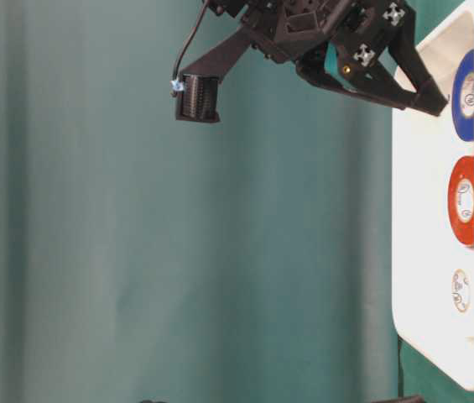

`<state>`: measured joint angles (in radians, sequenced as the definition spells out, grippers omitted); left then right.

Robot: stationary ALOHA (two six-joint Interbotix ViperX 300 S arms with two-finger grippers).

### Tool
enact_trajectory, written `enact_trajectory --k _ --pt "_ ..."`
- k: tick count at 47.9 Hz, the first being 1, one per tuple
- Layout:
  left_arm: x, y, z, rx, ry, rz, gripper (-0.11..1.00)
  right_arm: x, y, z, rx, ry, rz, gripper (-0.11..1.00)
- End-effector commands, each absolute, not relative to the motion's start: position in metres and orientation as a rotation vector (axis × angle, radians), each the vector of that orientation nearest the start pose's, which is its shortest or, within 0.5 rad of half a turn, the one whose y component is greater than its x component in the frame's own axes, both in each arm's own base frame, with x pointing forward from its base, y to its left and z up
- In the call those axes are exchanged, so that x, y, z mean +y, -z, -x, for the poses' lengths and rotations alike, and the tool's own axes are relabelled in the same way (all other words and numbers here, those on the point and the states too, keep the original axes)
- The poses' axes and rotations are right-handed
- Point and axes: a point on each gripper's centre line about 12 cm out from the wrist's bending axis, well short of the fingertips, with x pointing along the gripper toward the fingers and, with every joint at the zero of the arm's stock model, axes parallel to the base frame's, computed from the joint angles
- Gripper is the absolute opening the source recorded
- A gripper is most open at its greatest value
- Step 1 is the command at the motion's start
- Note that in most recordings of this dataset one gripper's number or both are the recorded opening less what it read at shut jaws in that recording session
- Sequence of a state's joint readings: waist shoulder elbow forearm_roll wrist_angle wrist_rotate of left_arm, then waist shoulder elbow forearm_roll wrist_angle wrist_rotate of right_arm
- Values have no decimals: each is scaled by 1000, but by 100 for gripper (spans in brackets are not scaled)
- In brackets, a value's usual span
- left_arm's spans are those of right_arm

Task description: Put the tape alternately from left to right into the white case.

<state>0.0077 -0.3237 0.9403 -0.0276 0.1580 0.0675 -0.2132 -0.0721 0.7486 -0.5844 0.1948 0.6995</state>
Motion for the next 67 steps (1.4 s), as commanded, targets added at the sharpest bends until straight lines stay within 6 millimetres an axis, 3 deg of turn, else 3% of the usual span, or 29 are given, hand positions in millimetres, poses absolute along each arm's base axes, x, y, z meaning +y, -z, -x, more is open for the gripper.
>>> enact_trajectory --k 1,18,45,67 --pt "1 -182 -294 745 13 -33 90 -84 -168 -346 778 339 -157 87" --pt "1 -181 -294 748 13 -33 90 -68 -180 -347 730 286 -145 87" --pt "1 -182 -294 745 12 -31 90 -35 -183 -351 722 190 -110 87" --pt "1 -182 -295 744 12 -32 90 11 -191 -349 702 66 -68 87"
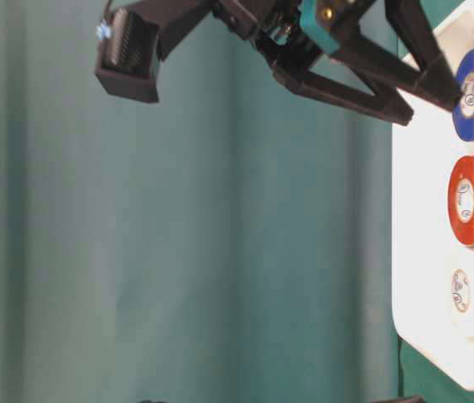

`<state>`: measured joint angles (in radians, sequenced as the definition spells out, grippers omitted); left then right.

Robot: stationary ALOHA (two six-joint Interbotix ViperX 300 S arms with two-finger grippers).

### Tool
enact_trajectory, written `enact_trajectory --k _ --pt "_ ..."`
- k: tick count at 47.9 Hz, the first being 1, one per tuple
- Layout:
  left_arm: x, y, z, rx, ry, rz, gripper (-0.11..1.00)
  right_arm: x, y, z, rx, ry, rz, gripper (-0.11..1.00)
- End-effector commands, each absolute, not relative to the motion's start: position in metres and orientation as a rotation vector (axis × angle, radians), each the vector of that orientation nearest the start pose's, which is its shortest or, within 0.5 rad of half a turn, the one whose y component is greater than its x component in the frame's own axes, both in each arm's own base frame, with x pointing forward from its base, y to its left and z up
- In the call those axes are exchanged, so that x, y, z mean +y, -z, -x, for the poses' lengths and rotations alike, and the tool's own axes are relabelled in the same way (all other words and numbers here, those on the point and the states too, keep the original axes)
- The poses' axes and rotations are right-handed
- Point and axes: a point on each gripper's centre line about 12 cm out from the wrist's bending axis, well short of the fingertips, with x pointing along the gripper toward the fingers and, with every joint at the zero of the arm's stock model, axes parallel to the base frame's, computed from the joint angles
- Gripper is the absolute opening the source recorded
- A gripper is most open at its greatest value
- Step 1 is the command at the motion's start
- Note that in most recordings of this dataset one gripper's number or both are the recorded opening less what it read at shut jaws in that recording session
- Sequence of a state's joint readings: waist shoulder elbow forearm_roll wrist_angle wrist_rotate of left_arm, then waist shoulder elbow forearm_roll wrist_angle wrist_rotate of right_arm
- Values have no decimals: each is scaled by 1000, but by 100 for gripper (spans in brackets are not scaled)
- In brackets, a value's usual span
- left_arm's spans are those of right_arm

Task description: Put the tape alternately from left to right into the white case.

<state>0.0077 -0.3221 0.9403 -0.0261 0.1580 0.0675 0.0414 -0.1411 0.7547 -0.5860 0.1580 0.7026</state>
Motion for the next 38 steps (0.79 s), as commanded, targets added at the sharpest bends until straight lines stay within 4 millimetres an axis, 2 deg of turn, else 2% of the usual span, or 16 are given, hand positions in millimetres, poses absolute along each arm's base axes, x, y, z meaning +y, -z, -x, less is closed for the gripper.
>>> enact_trajectory --k 1,12,29,38 --pt "1 -182 -295 745 14 -32 90 14 -192 -348 703 57 -65 87" --pt "1 -182 -295 744 14 -32 90 30 -186 -343 723 16 -51 87" --pt "0 -181 -297 748 14 -30 90 31 -184 -341 729 14 -48 87" --pt "-3 -178 -305 764 26 -34 90 31 -183 -341 732 14 -47 87"
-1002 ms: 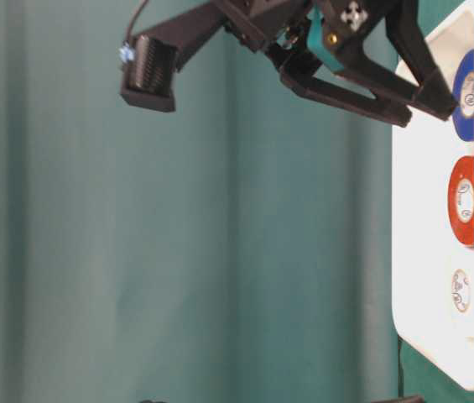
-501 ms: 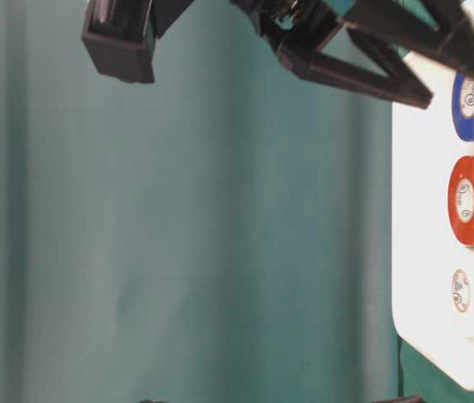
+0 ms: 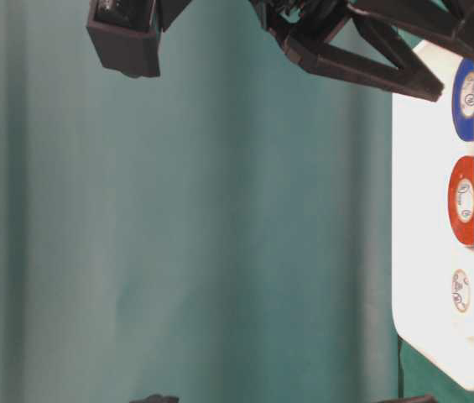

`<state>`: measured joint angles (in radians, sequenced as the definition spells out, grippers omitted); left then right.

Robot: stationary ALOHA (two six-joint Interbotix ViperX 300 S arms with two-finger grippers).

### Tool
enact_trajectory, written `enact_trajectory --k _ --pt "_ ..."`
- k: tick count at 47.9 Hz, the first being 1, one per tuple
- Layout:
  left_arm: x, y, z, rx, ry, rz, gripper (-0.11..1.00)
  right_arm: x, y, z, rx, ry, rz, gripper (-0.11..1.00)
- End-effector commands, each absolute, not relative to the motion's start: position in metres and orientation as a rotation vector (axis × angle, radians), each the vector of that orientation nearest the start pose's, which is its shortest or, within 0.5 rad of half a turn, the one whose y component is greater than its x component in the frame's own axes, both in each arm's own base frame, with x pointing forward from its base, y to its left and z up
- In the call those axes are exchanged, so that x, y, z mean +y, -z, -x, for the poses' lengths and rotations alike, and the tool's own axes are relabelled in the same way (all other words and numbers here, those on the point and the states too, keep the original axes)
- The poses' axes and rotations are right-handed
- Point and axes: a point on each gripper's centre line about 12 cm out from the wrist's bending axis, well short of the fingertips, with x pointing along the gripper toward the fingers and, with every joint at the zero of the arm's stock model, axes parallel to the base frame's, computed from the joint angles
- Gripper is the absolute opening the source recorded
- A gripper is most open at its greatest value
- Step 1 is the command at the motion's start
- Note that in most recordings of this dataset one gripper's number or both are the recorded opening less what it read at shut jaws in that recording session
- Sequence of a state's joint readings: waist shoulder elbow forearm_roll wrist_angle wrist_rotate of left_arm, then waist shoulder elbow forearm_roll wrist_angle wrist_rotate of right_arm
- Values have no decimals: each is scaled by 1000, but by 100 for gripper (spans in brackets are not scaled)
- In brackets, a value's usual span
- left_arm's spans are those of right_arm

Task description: Put the tape alternately from left to right into the white case.

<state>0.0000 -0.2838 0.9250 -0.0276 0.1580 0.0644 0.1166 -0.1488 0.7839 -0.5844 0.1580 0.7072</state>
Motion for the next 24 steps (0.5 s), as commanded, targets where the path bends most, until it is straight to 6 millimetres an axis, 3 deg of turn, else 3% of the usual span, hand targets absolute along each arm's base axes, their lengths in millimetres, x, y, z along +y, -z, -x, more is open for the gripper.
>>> enact_trajectory --k 1,24 --pt "-4 -177 -307 764 29 -35 90 30 -183 -341 733 17 -47 87" --pt "-12 -156 -353 826 49 -45 90 30 -176 -336 752 17 -45 87"
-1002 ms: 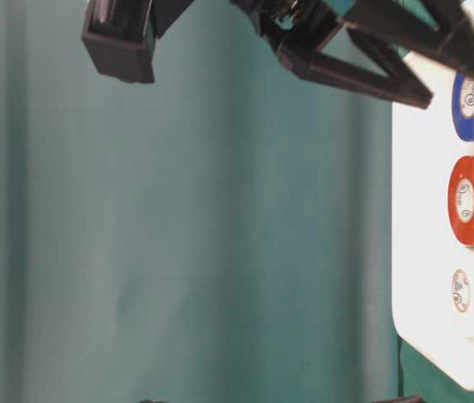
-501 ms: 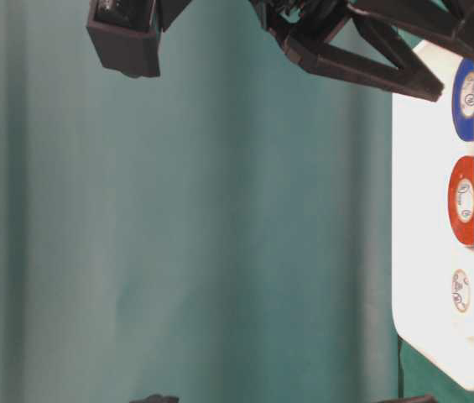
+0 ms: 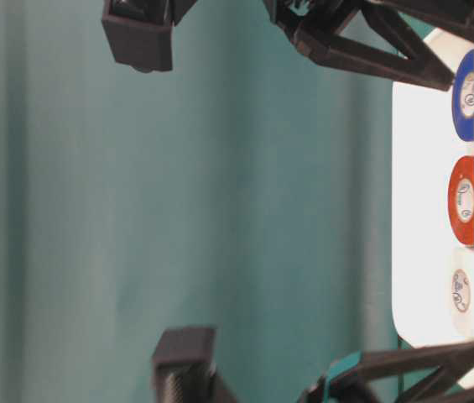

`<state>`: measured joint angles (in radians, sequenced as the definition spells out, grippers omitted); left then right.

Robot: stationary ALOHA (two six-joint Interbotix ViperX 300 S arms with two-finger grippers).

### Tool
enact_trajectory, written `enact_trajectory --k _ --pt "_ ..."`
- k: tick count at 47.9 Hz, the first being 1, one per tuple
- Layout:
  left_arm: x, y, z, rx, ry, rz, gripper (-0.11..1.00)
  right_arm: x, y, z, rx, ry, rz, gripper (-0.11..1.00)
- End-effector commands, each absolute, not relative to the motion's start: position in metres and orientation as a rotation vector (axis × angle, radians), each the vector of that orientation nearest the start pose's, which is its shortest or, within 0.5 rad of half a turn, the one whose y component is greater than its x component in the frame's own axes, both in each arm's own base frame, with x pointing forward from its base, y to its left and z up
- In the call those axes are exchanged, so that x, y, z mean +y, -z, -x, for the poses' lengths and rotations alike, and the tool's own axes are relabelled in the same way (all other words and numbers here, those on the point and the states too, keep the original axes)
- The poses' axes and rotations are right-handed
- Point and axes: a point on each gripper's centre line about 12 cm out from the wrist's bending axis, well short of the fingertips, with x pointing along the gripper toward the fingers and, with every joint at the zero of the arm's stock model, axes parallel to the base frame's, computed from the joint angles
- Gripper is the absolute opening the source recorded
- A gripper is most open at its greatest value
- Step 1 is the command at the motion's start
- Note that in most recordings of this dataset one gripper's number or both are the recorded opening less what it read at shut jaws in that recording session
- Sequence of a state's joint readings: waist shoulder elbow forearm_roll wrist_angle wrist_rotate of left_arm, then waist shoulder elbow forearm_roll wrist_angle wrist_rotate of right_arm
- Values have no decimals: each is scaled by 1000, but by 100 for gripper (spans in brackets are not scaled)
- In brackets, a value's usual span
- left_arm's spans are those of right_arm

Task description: Put the tape alternately from left to right into the white case.

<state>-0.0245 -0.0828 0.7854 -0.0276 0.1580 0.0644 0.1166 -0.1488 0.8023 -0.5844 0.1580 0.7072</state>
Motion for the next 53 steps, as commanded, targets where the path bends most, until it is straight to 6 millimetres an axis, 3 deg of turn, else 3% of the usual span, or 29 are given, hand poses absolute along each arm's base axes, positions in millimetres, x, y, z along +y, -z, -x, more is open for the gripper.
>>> enact_trajectory --k 1,17,31,53 --pt "-12 -156 -356 823 49 -45 90 30 -176 -336 752 16 -45 87" --pt "-18 -157 -391 803 60 -50 90 30 -172 -333 762 15 -44 87" --pt "-23 -144 -415 812 71 -58 90 29 -170 -330 769 16 -44 87" --pt "-24 -128 -438 806 70 -60 90 29 -166 -327 782 15 -42 87"
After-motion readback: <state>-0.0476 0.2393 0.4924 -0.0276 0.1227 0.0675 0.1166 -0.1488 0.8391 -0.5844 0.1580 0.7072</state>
